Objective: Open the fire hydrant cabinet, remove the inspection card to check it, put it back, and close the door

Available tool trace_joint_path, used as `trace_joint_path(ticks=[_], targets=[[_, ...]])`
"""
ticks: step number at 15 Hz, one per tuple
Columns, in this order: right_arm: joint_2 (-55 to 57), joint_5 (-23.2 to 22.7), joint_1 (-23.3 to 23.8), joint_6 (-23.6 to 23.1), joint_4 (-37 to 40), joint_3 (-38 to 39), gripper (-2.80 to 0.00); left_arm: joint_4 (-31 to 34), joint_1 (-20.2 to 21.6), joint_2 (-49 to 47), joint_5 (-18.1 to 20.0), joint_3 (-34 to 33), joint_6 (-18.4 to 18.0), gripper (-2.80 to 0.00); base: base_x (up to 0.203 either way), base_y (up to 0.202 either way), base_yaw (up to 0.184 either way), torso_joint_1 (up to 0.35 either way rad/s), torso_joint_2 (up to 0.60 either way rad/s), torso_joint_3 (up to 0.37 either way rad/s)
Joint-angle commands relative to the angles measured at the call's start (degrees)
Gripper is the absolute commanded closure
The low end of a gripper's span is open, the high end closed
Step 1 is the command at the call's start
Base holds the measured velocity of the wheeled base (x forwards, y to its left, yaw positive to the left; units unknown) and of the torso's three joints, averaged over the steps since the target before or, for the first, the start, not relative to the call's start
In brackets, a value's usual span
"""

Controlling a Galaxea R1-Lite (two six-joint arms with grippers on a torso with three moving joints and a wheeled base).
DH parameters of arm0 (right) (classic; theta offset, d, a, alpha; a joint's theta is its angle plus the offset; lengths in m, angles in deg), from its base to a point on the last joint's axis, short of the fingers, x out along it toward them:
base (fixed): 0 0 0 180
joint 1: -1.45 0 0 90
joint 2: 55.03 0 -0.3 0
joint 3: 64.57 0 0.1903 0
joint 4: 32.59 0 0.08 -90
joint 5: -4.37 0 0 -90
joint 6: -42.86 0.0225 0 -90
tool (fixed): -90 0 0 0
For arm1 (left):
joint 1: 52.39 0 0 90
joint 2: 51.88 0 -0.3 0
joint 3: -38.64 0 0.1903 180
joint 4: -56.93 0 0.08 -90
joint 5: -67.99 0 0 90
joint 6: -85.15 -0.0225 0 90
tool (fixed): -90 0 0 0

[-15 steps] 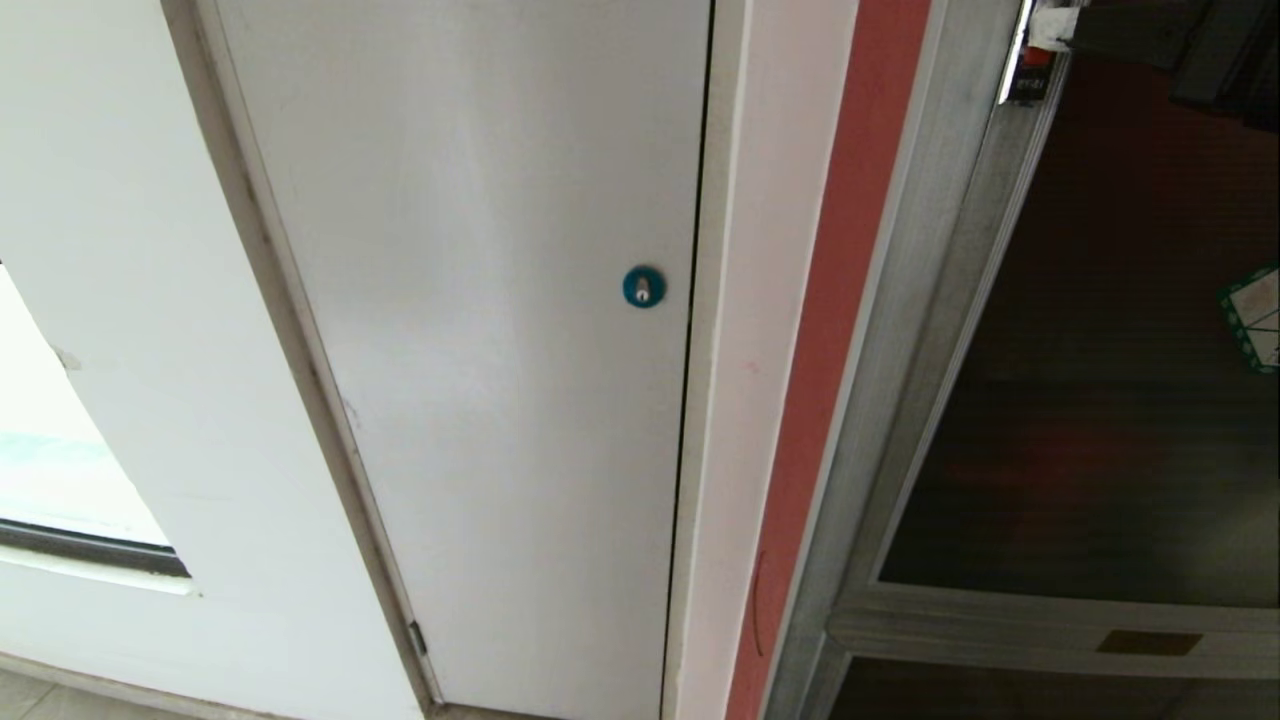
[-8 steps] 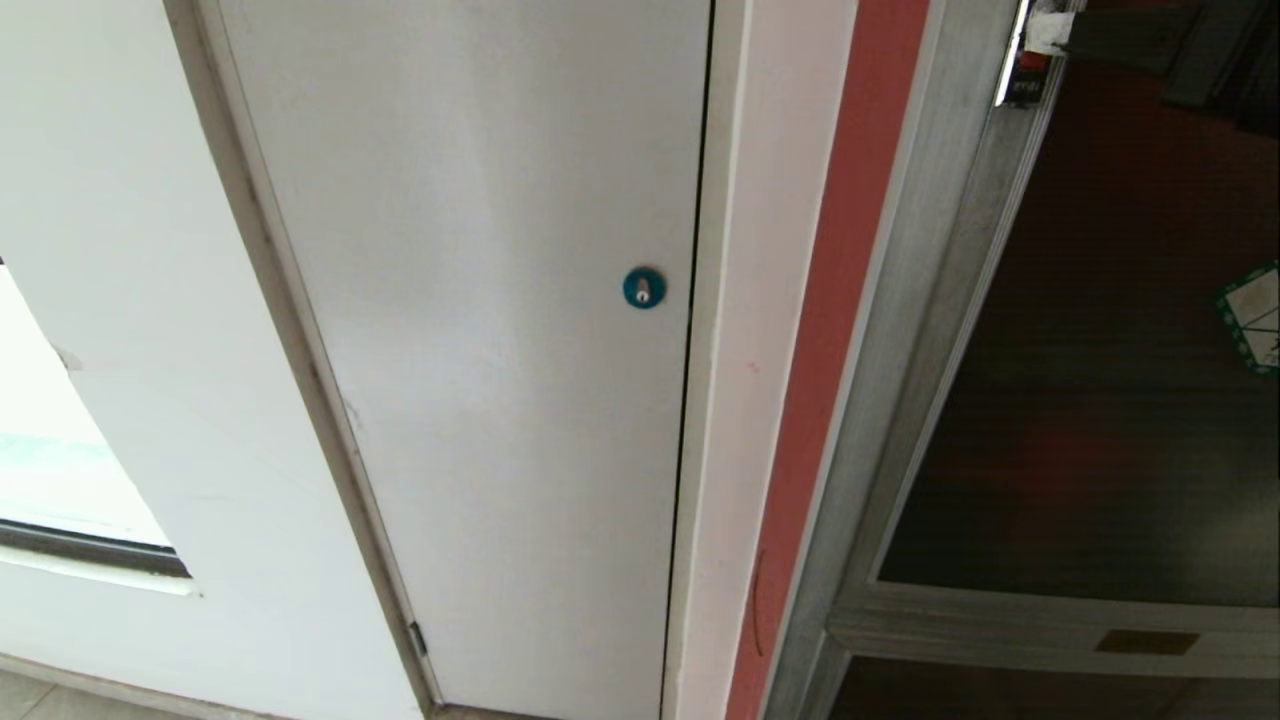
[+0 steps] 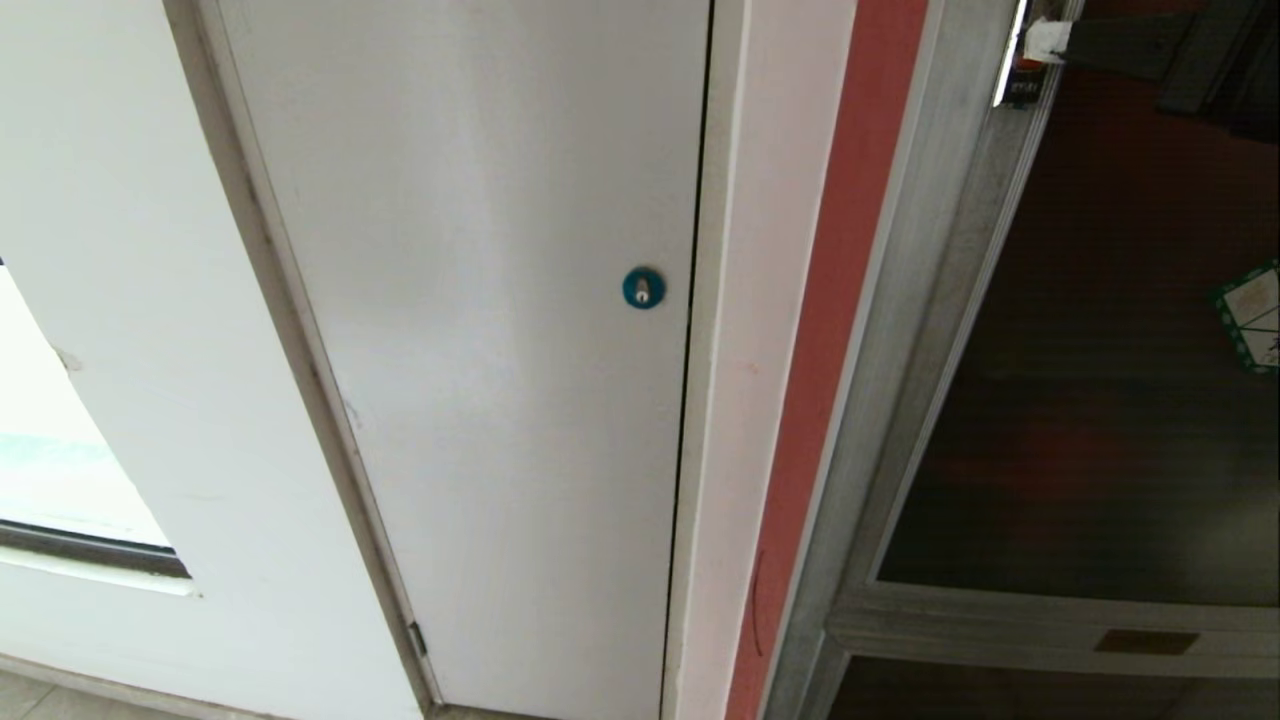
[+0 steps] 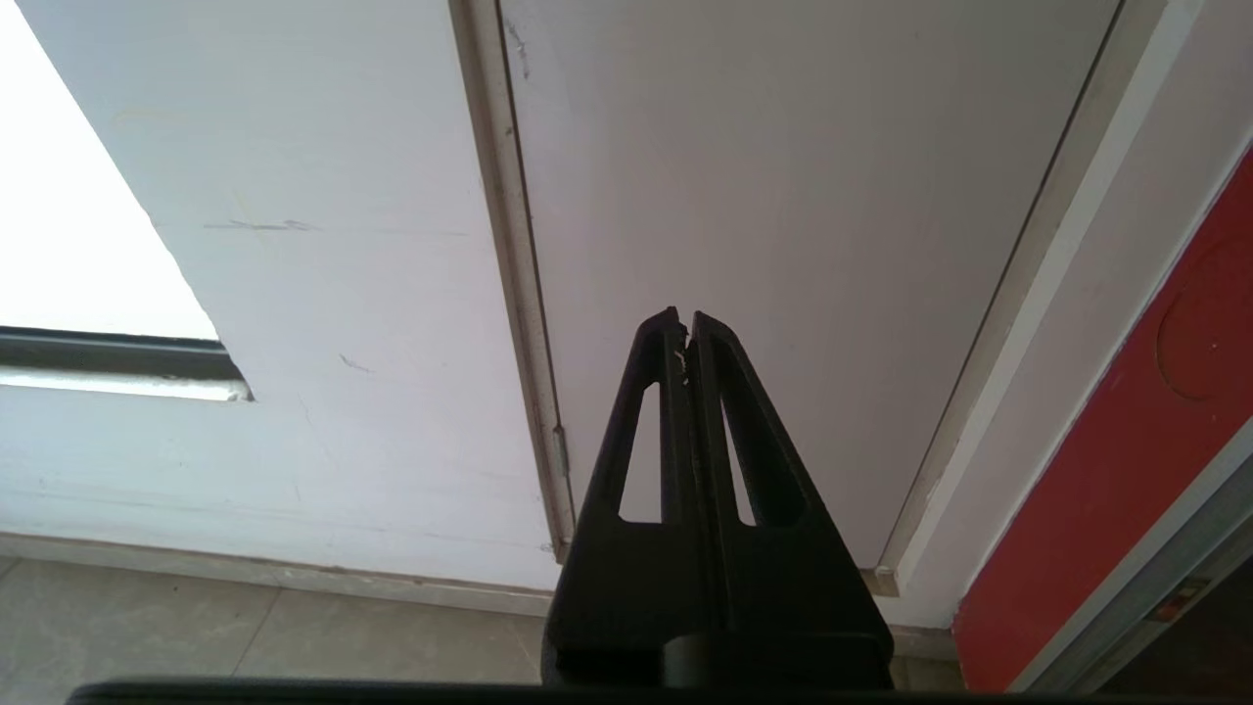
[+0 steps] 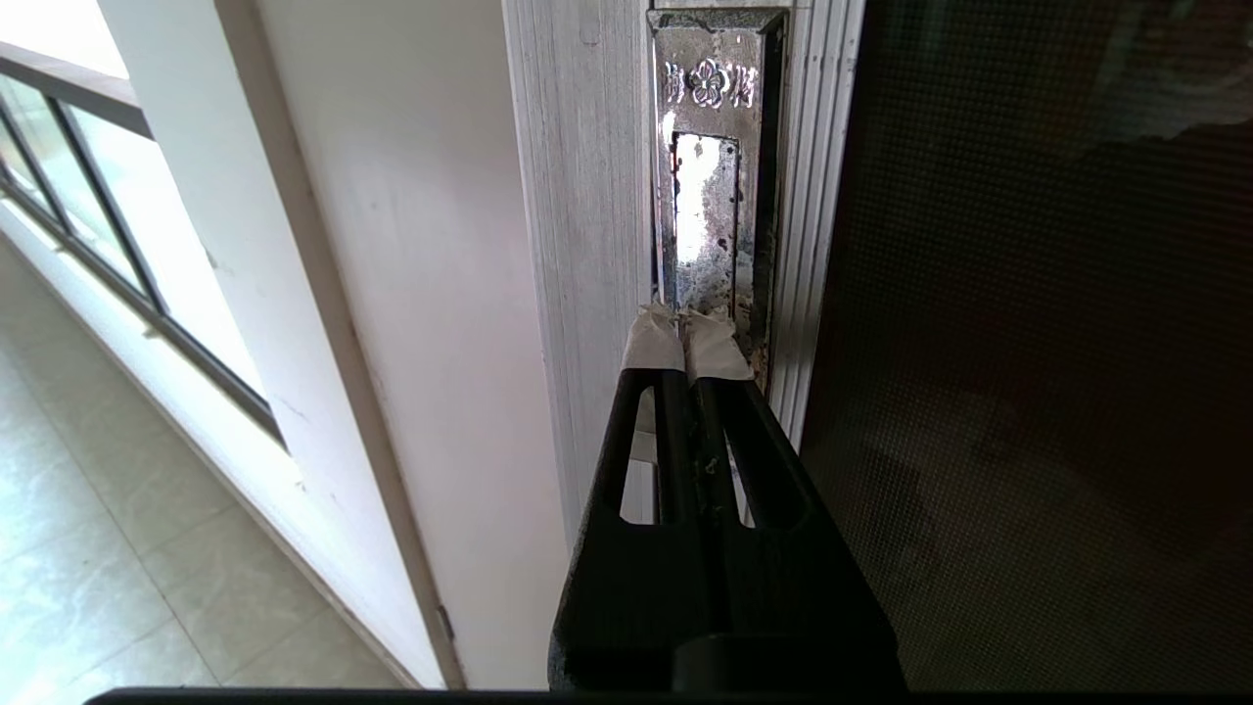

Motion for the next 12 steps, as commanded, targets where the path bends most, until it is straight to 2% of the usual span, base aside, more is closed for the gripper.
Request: trace_joint_path(ticks=[1,12], targets=[[0.3,-0.1,-0.1,-0.1,-0.1,-0.2,0.00,0.1,0.0,-0.1,0.0,0.0,0.0,0.00,0.000,0.000,0.000,0.000,0.00,0.000],[1.9,0.1,-0.1,-0.1,0.1,-1.7,0.00,0.0,0.0,-0.1,0.0,0.0,0.0,0.00,0.000,0.000,0.000,0.000,0.00,0.000]])
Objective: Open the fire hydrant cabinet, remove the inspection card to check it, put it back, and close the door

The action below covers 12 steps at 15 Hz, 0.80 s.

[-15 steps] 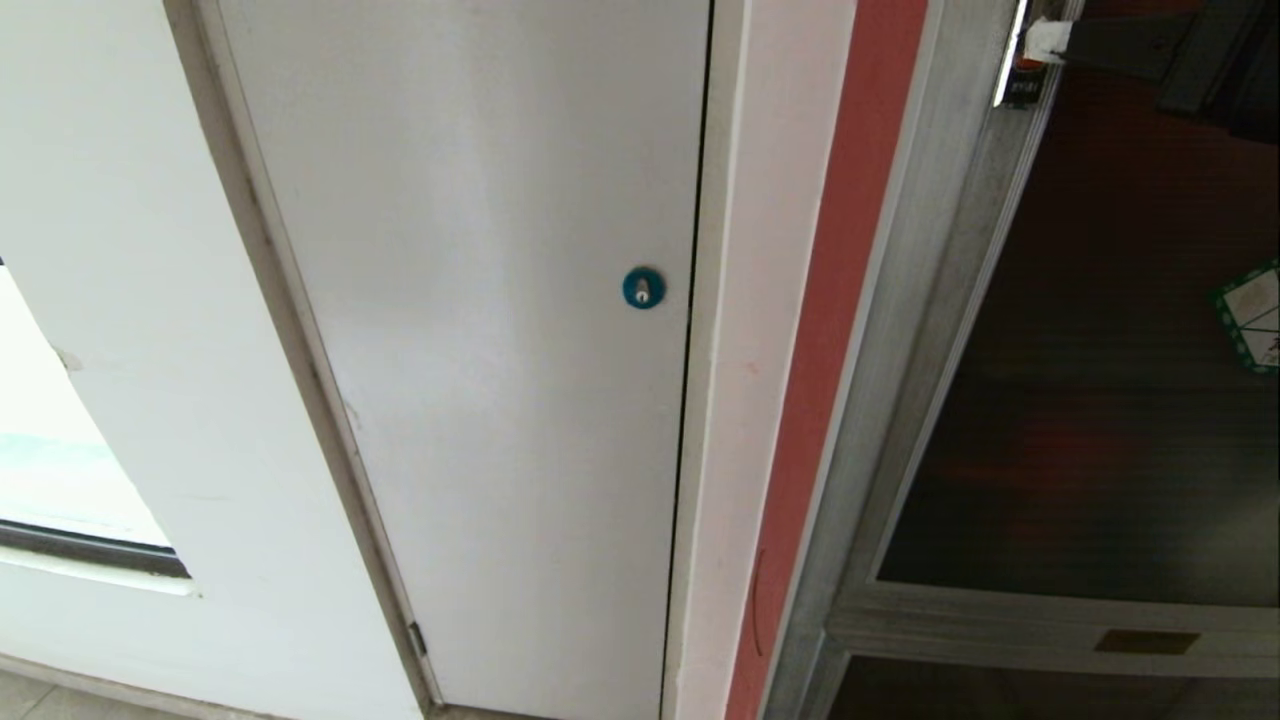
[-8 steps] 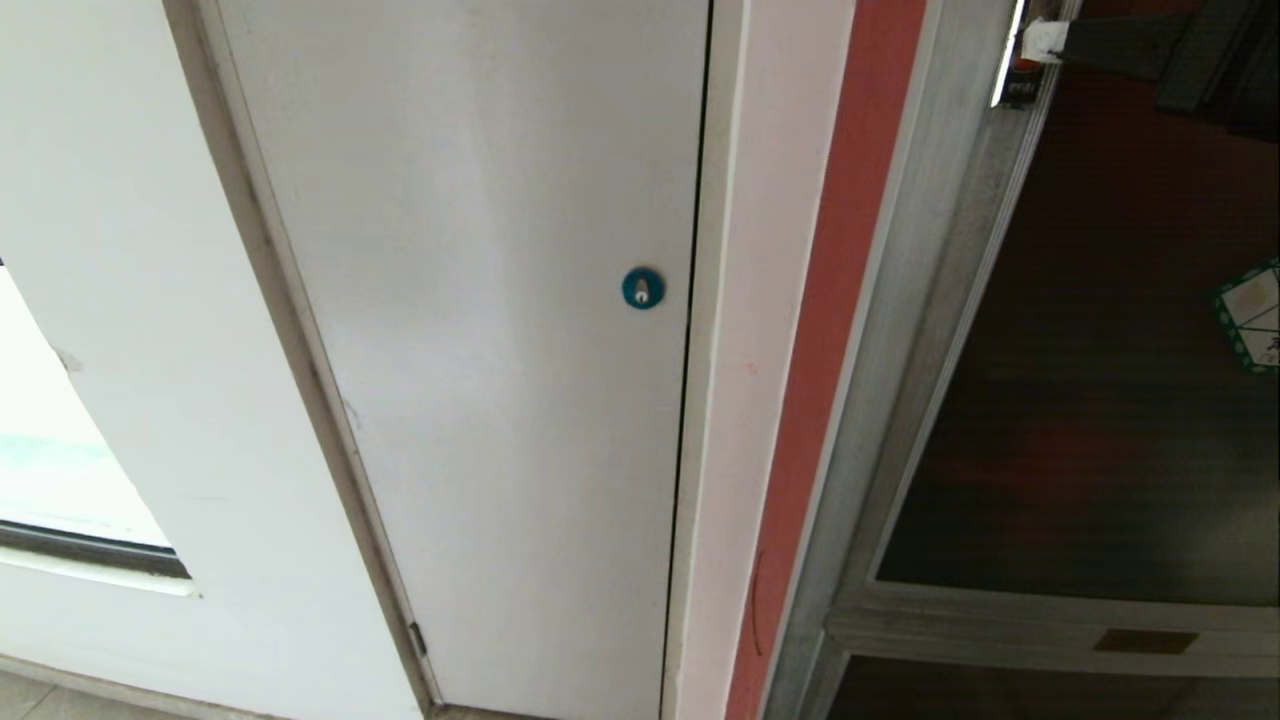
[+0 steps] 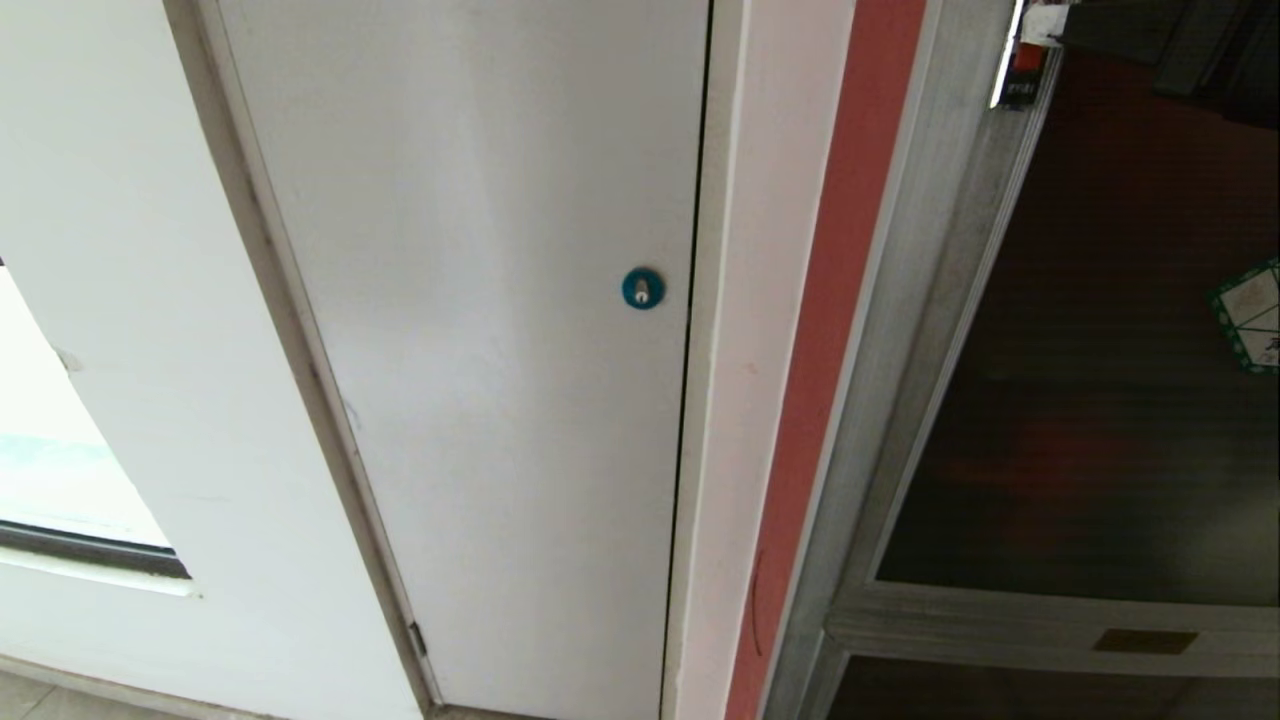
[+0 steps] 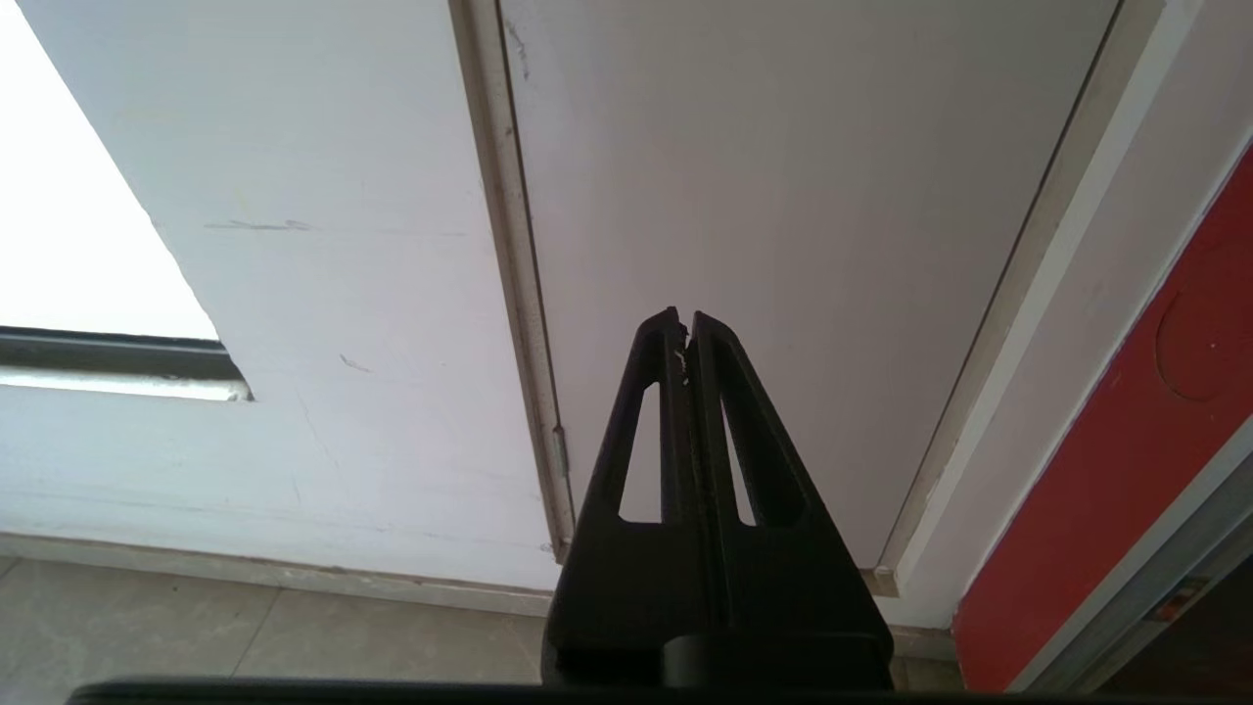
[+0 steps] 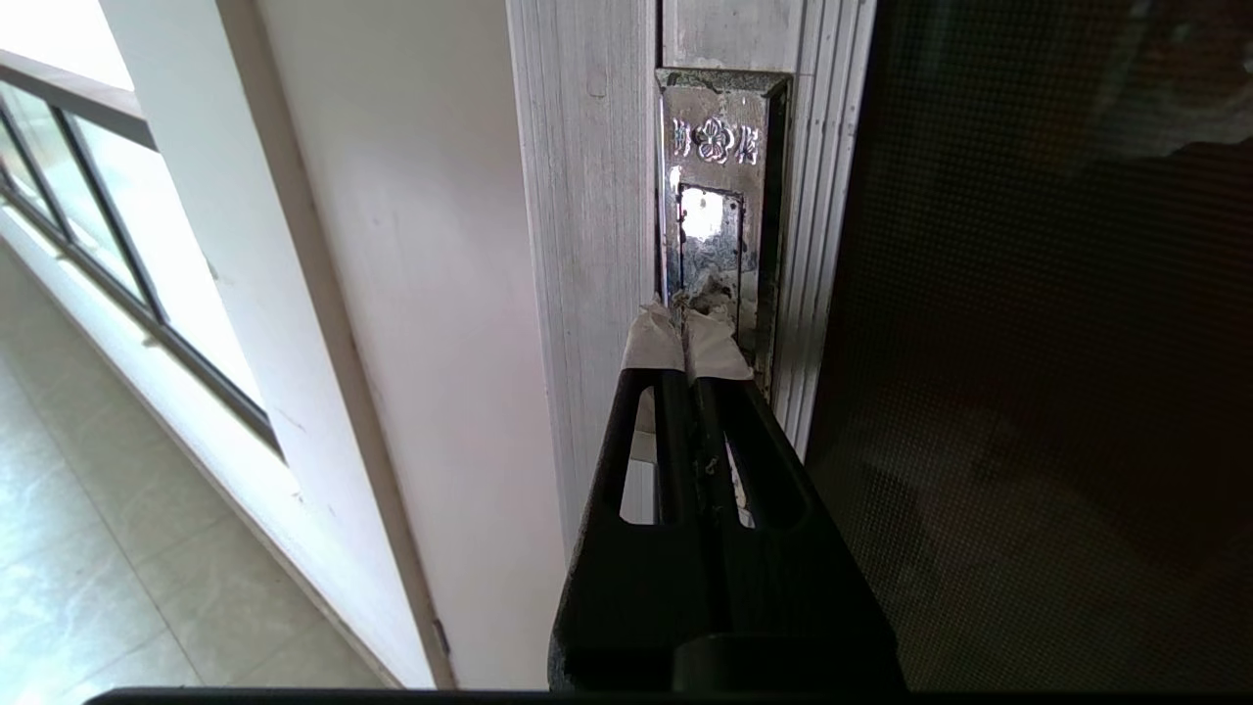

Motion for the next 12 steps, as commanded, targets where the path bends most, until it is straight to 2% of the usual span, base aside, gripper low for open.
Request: trace_joint_path(ticks=[1,12], targets=[[0.5,0.1,0.0,0.0,0.3,0.4,0.00,0.0,0.0,-0.1,0.0,0.0,0.0,0.00,0.000,0.000,0.000,0.000,0.00,0.000],[0.2,0.4,0.2,0.2,0.3,1.9,0.00,0.0,0.0,0.0,0.0,0.0,0.0,0.00,0.000,0.000,0.000,0.000,0.00,0.000]])
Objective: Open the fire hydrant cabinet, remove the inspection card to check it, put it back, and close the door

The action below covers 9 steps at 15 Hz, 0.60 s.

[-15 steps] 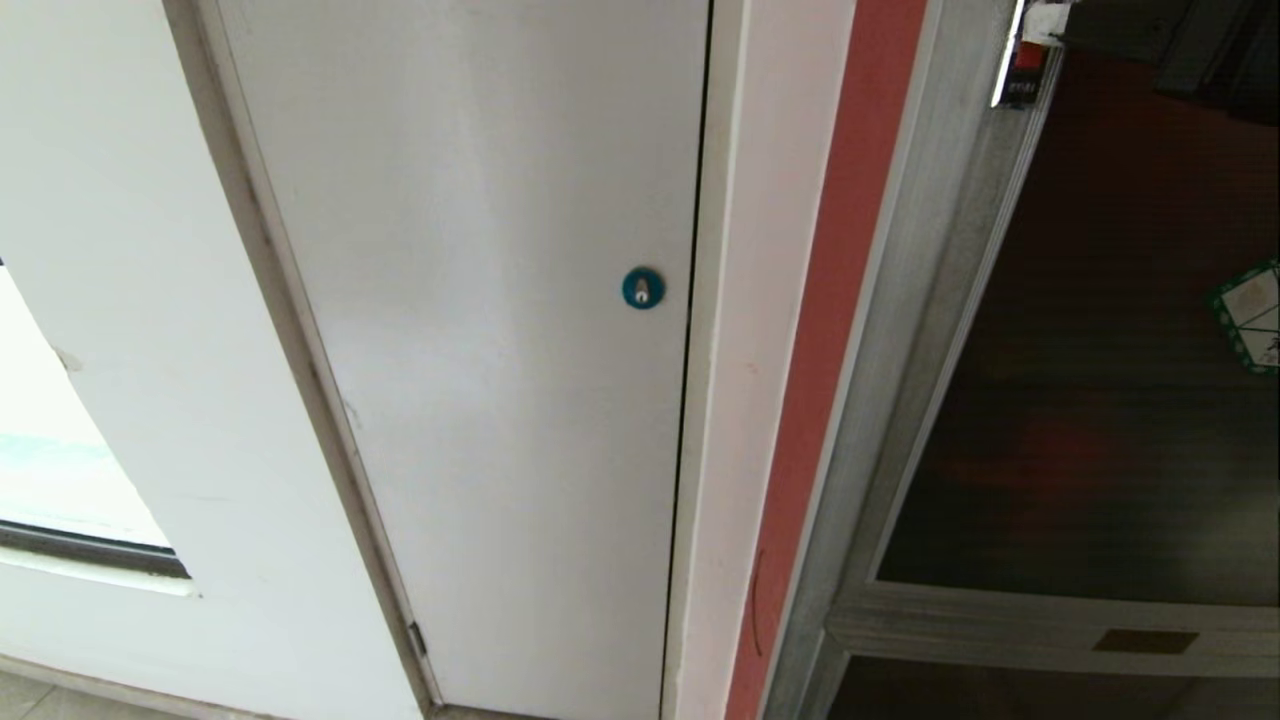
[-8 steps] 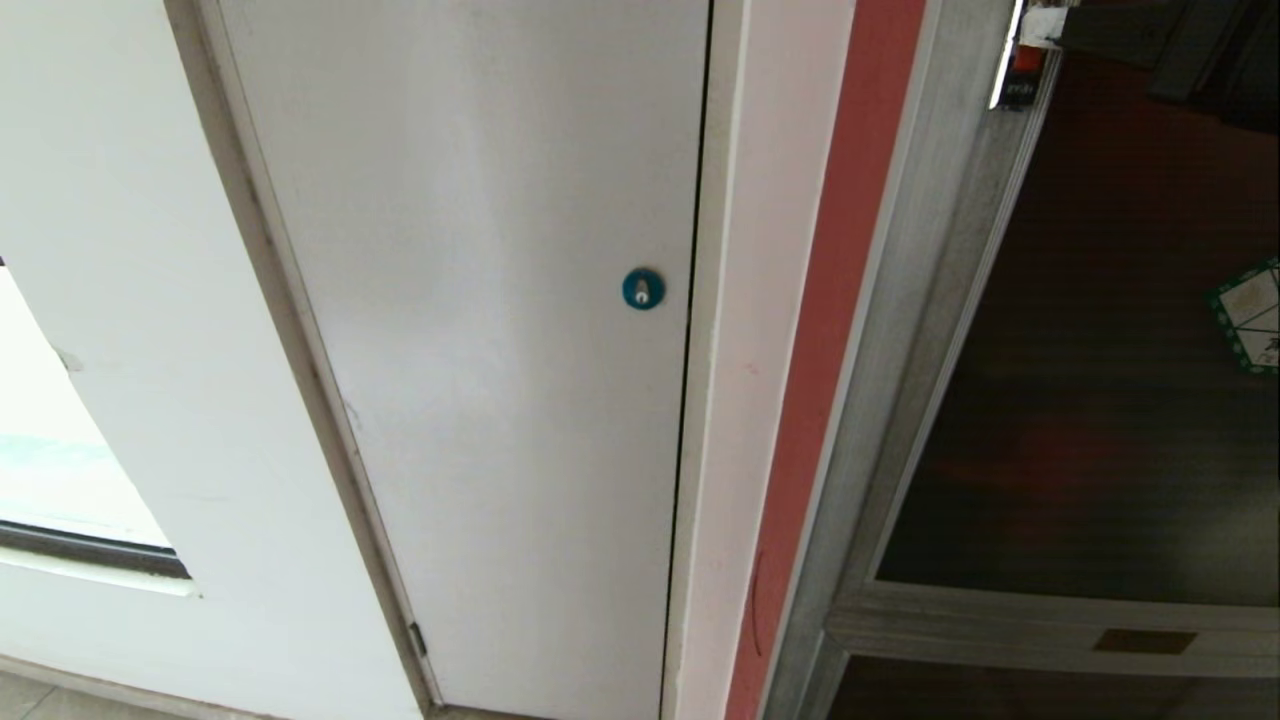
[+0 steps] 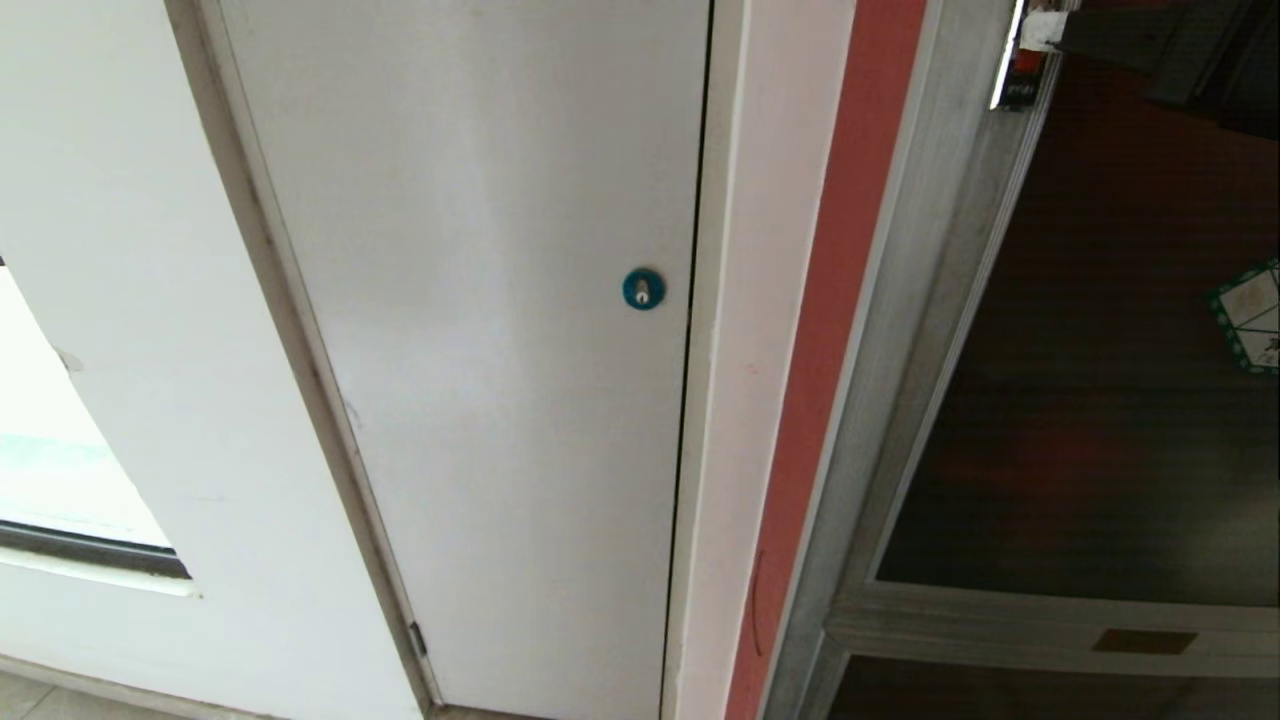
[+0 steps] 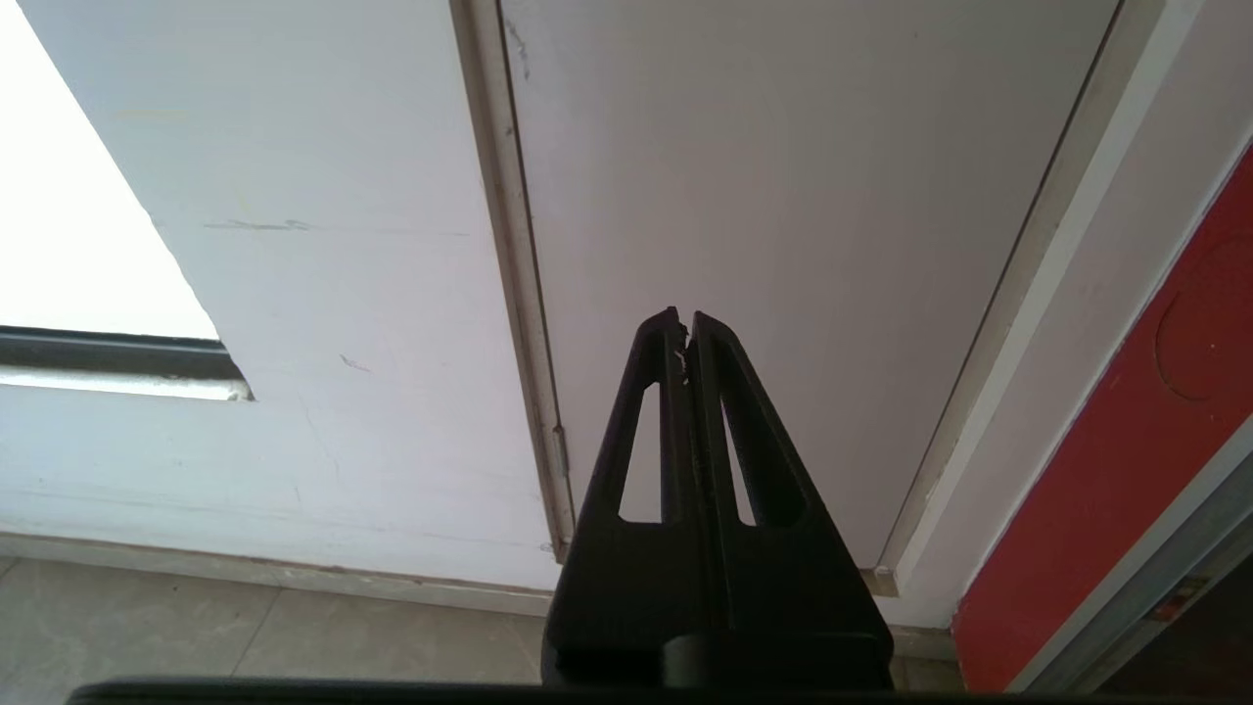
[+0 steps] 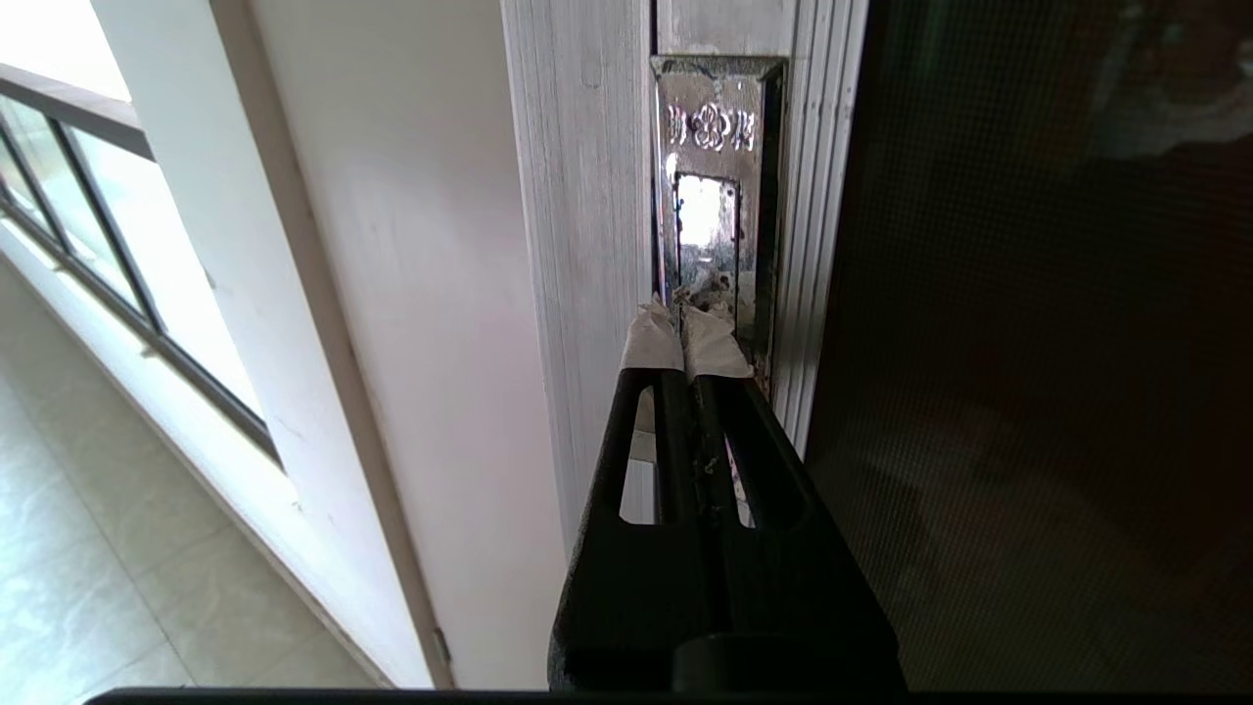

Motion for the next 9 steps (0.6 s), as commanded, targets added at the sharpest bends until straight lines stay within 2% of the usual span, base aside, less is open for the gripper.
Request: trace_joint_path(ticks=[1,4,9], targets=[[0.3,-0.1,0.0,0.0,0.1,0.2,0.00,-0.1,0.0,0.0,0.0,0.0,0.0,0.00,0.000,0.000,0.000,0.000,0.00,0.000],[0.2,1.9,0.0,0.0,0.0,0.2,0.00,0.0,0.0,0.0,0.0,0.0,0.0,0.00,0.000,0.000,0.000,0.000,0.00,0.000],[-0.1,2.1,0.0,0.0,0.0,0.1,0.00,0.0,0.0,0.0,0.0,0.0,0.0,0.00,0.000,0.000,0.000,0.000,0.00,0.000]])
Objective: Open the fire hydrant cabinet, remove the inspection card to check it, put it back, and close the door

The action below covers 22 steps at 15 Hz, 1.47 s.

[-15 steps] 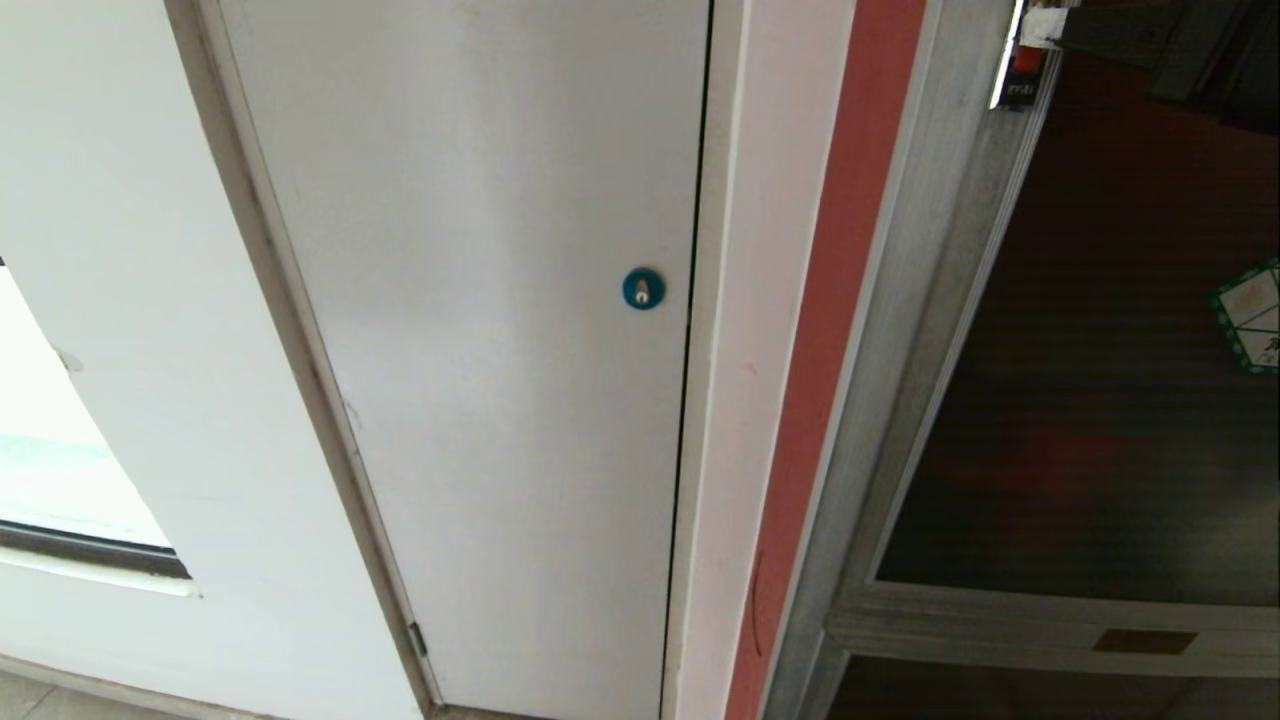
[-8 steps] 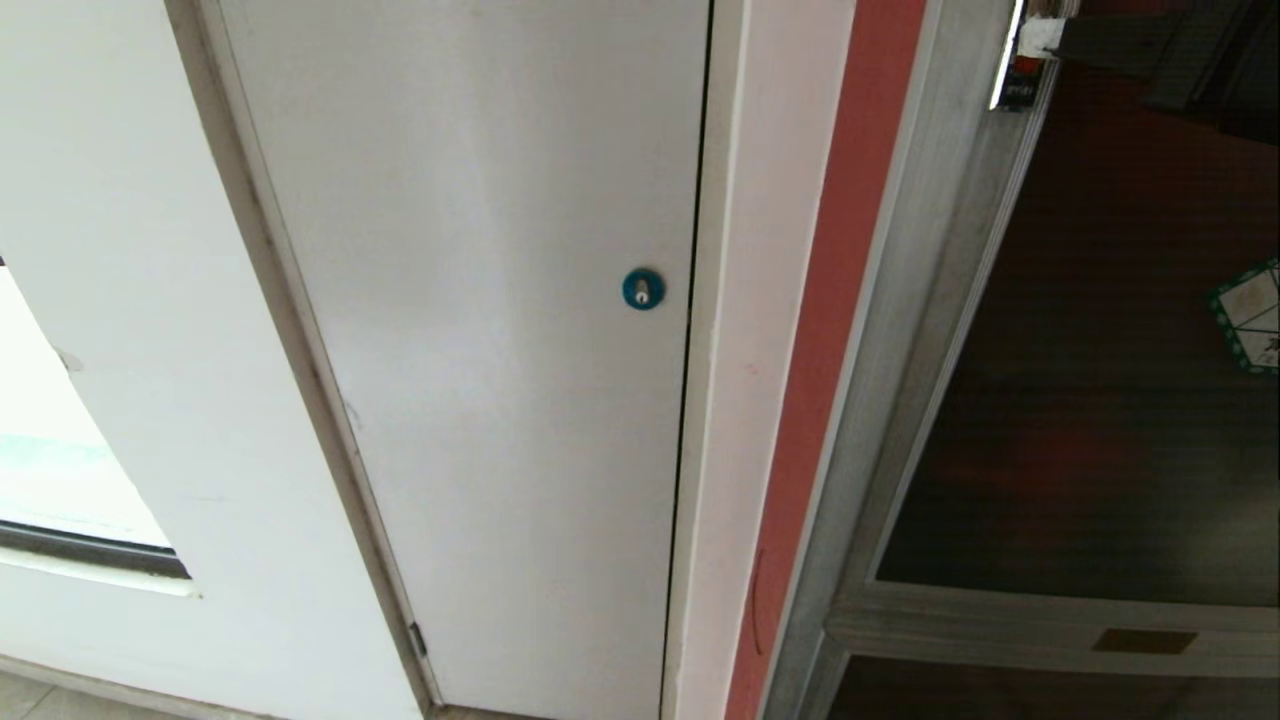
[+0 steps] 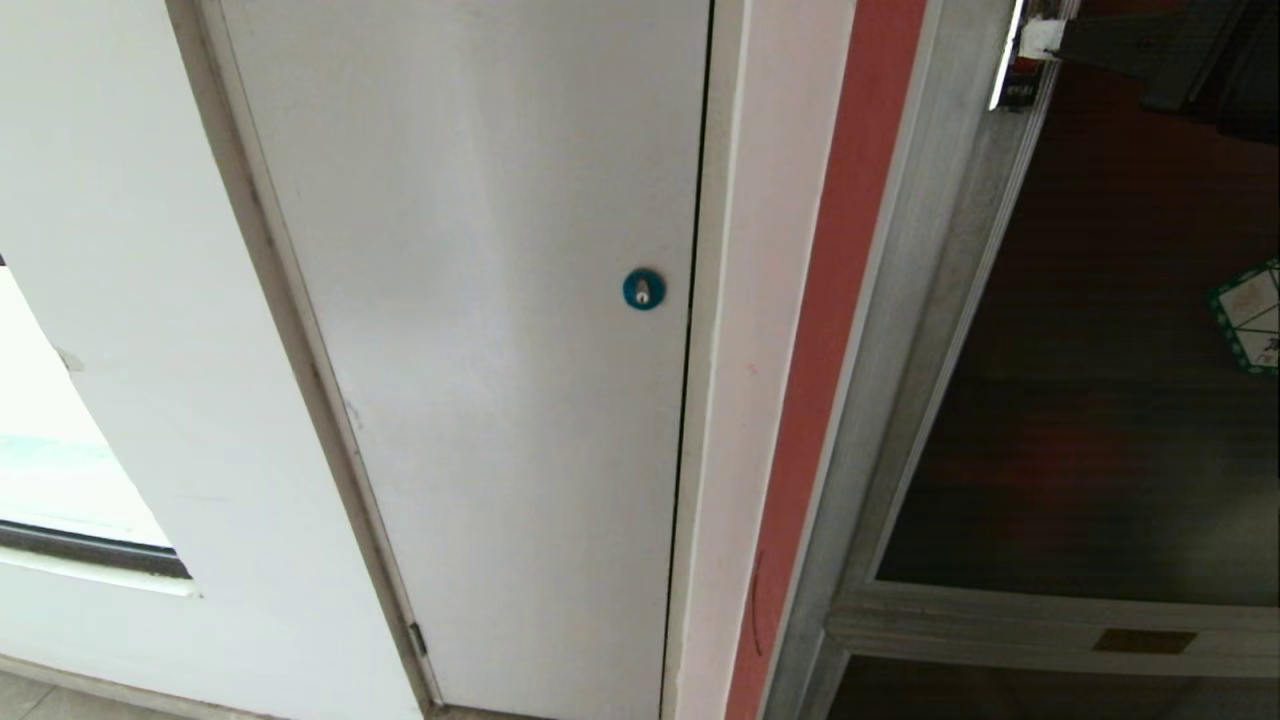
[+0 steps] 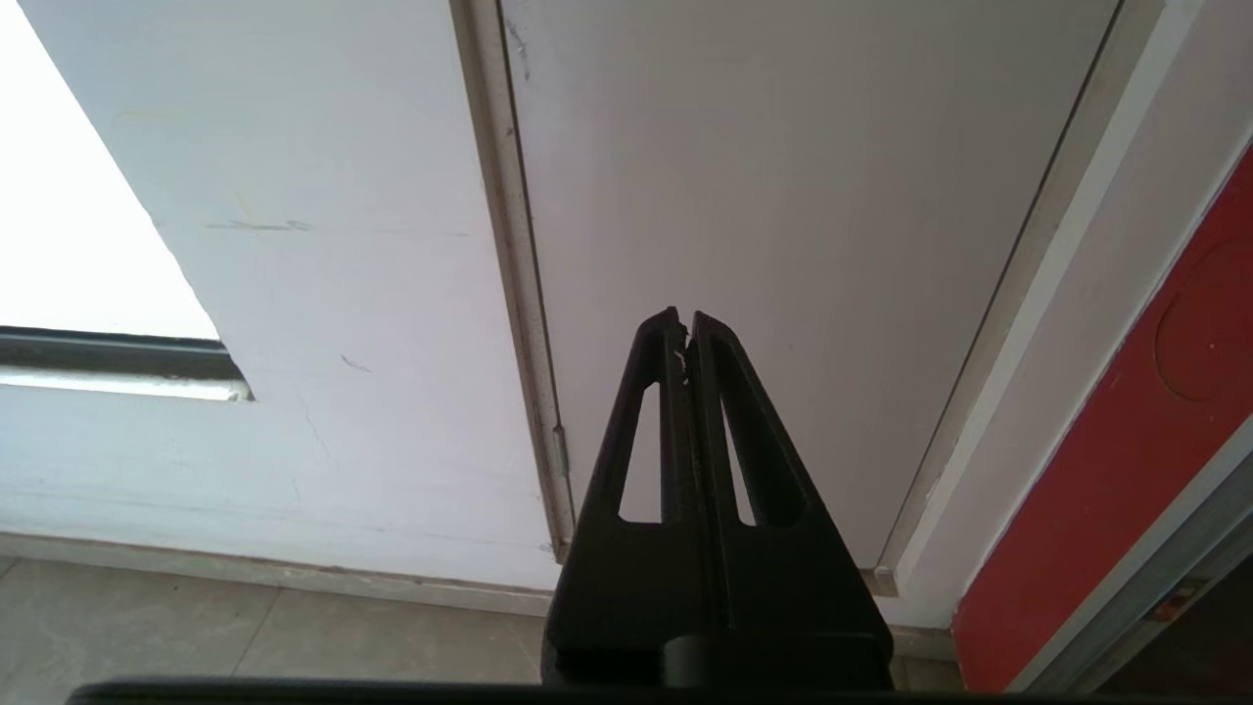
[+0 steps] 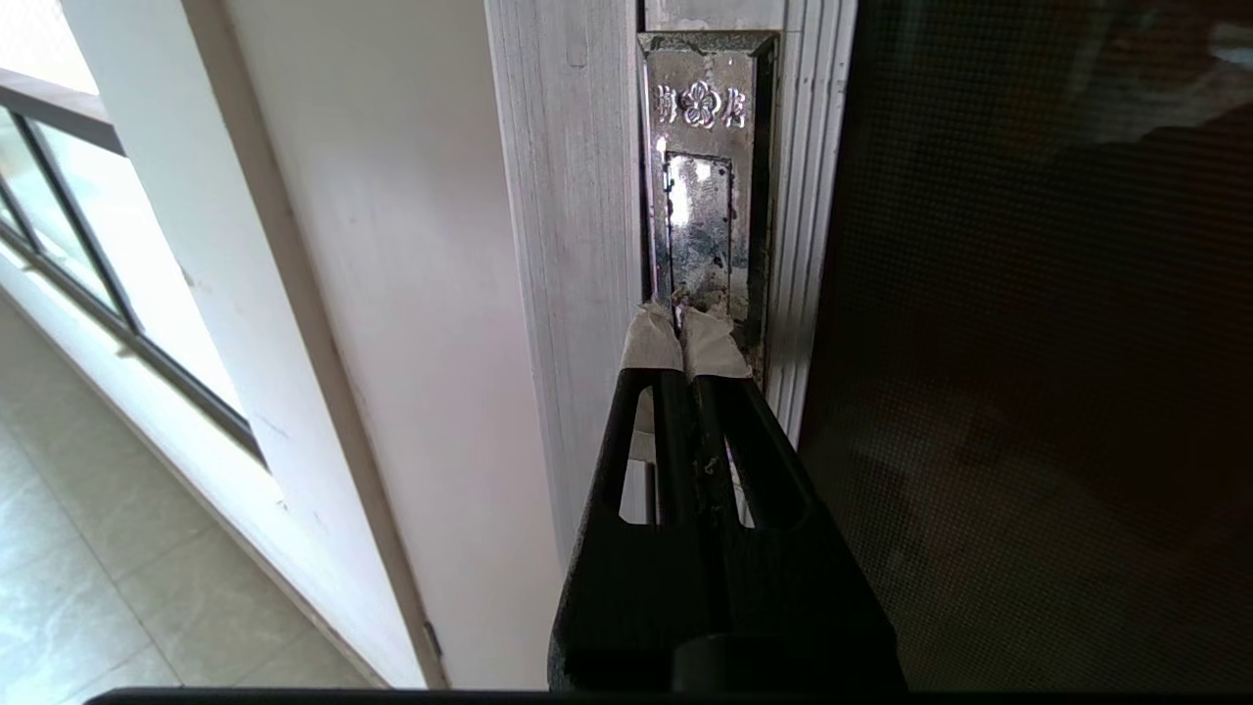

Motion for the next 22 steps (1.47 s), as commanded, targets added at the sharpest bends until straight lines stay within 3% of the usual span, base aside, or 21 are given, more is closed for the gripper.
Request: trace_joint_path(ticks=[1,16,22], targets=[[0.2,0.2,0.0,0.0,-0.2,0.0,0.00,0.0,0.0,-0.1,0.0,0.0,0.0,0.00,0.000,0.000,0.000,0.000,0.00,0.000],[1.8,4.2,0.0,-0.2,-0.1,-1.8,0.00,0.0,0.0,0.0,0.0,0.0,0.0,0.00,0.000,0.000,0.000,0.000,0.00,0.000],[-1.2,3.3,-0.1,0.0,0.1,-0.3,0.00,0.0,0.0,0.0,0.0,0.0,0.0,0.00,0.000,0.000,0.000,0.000,0.00,0.000]])
